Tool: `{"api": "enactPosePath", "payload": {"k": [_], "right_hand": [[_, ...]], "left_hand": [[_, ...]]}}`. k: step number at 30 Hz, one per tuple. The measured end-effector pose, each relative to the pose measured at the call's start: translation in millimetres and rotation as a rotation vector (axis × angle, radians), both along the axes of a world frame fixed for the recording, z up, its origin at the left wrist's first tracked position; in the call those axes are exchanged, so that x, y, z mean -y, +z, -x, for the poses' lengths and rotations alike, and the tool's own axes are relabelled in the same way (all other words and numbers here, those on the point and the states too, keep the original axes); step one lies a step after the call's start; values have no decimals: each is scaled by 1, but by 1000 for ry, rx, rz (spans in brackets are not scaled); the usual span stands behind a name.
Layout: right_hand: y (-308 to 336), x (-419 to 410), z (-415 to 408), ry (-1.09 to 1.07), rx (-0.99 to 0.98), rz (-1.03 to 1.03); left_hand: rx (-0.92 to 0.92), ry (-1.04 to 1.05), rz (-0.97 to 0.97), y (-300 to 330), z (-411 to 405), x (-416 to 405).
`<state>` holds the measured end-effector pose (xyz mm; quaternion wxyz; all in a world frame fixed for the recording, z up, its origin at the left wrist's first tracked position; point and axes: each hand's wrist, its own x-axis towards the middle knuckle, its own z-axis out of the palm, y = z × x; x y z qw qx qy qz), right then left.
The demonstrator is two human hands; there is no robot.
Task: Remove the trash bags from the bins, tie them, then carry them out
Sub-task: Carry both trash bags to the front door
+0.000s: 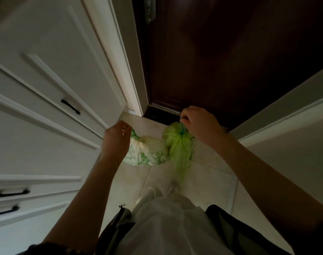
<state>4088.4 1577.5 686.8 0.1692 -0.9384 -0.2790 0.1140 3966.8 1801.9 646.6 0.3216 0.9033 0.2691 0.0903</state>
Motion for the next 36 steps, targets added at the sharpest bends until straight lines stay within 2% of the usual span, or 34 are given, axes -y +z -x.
{"api": "enactPosePath", "payload": {"k": [8, 20, 27, 32, 36], "right_hand": [[-25, -30, -91, 68, -80, 40], [-76, -84, -189, 111, -159, 115], [-132, -102, -223, 270, -223, 141], [-183, -107, -244, 385, -259, 160], [-216, -116, -256, 411, -317, 129]], "left_hand": [[-83, 127, 41, -22, -56, -20], [-240, 322, 219, -90, -119, -50], [-293, 451, 202, -137, -139, -44], [-374, 687, 203, -182, -151, -35], [-372, 929, 334, -213, -160, -26]]}}
